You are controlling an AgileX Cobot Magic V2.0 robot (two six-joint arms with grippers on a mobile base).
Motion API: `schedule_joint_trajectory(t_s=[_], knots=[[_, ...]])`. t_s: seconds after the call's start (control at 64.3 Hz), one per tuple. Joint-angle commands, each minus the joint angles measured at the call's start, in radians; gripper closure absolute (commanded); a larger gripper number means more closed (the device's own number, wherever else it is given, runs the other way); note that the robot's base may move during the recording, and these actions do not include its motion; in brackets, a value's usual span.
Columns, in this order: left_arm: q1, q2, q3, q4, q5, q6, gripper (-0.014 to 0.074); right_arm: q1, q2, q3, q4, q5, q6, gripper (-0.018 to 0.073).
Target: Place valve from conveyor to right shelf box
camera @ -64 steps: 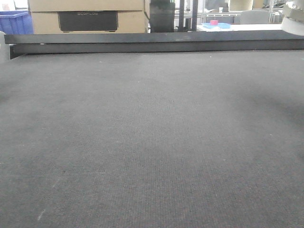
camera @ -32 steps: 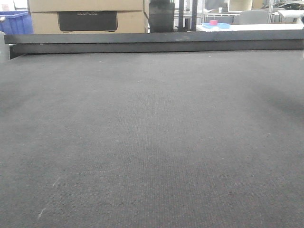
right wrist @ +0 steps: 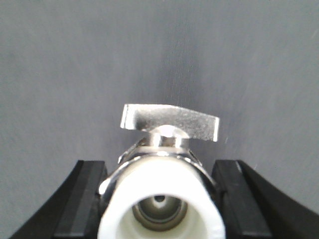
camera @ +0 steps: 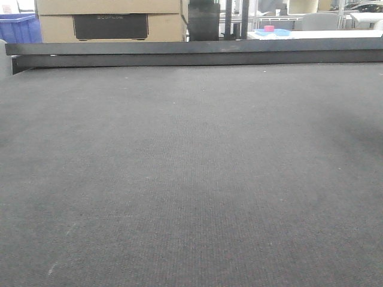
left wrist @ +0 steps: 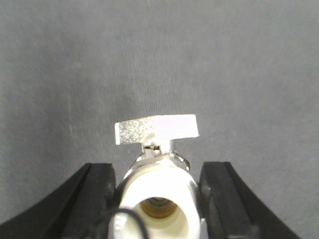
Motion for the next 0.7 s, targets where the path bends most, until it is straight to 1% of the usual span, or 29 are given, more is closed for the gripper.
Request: schedule_joint_trajectory(t_s=[0.0,0.264,0.466,0.56,0.684], knots=[[-0.005,-0.057,-0.006,-0.007,-0.055,-0.008,0.0707,-0.005,-0.076,-0.008,-0.003,-0.097,-0.001,0.0713],[-0.005,-0.203,-0.006,-0.007,-0.179,-0.008,0.0707,-0.005,-0.222,-0.008,-0.003,-0.226,-0.001,0.0713],[-0.005,-0.278,-0.006,-0.007,-0.286,-0.008,0.0707,-0.005,-0.264,-0.008,-0.003,-0.297,-0.001,0.0713],[-0.005,-0.284,-0.006,-0.007,-0.31,-0.008,0.0707,-0.005,-0.264,-0.008,-0.003,-0.3,-0.001,0.0713],[-0.005,-0.282,-0.006,-0.007,-0.31,-0.008,0.0707,-0.005,-0.26,-0.008,-0.003,-0.302,-0.001,0.0713]])
